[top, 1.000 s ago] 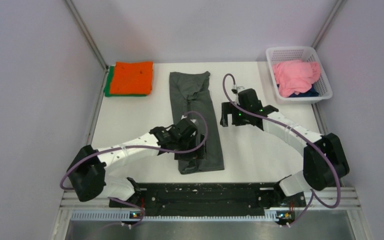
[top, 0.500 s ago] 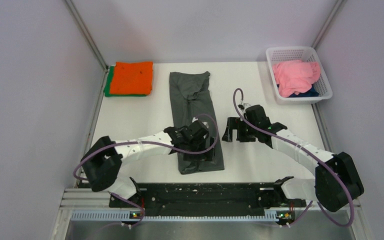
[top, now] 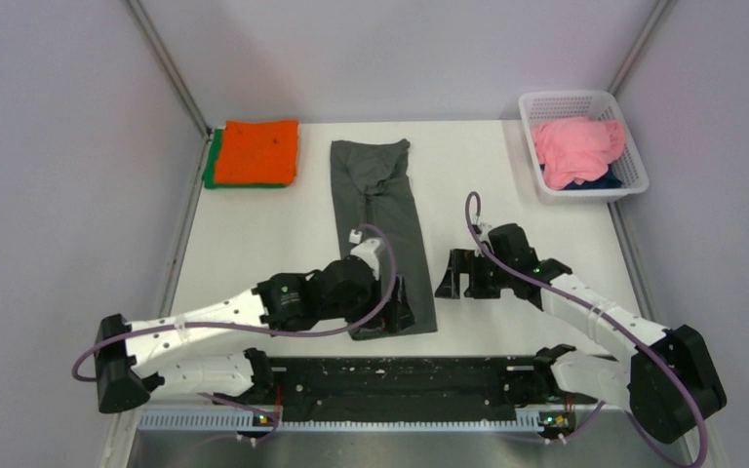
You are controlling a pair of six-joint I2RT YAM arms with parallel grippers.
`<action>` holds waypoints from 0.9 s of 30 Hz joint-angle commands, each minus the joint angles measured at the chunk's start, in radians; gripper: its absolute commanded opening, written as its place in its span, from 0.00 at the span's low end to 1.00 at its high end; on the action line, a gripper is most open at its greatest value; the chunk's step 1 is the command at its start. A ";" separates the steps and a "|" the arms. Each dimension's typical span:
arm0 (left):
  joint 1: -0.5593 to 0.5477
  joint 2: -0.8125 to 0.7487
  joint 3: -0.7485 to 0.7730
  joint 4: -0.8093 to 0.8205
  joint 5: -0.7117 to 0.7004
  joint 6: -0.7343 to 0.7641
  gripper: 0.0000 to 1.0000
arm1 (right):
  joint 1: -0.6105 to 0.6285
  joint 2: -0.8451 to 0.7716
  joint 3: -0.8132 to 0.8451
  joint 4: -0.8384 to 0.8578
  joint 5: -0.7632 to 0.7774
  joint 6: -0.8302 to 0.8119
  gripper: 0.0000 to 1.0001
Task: Fold and stack the t-shirts
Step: Rotate the tshirt 90 degrees, then grab the bottom of the folded rectangular tshirt with both arms
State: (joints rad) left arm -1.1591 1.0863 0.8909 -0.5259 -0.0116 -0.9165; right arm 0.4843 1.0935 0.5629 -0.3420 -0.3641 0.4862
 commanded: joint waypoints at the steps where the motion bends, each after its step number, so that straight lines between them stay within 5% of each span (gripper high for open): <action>1: 0.027 -0.078 -0.145 -0.149 -0.215 -0.222 0.99 | 0.025 -0.039 -0.027 0.012 -0.030 0.046 0.88; 5: 0.126 -0.106 -0.263 -0.119 -0.179 -0.338 0.98 | 0.073 -0.007 -0.049 0.017 -0.026 0.078 0.83; 9: 0.224 -0.035 -0.361 0.053 -0.035 -0.343 0.84 | 0.124 0.029 -0.079 0.075 0.006 0.121 0.76; 15: 0.238 0.079 -0.365 0.104 -0.030 -0.314 0.69 | 0.145 0.067 -0.116 0.135 0.056 0.162 0.64; 20: 0.242 0.174 -0.357 0.137 0.006 -0.285 0.46 | 0.158 0.105 -0.133 0.181 0.040 0.179 0.59; 25: 0.245 0.245 -0.354 0.118 0.055 -0.283 0.02 | 0.164 0.169 -0.158 0.257 -0.045 0.198 0.53; 27: 0.245 0.253 -0.345 0.093 0.072 -0.282 0.00 | 0.170 0.193 -0.158 0.244 -0.037 0.193 0.49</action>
State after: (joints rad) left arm -0.9146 1.2934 0.5526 -0.3775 0.0364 -1.2137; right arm 0.6334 1.2339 0.4320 -0.1246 -0.3878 0.6735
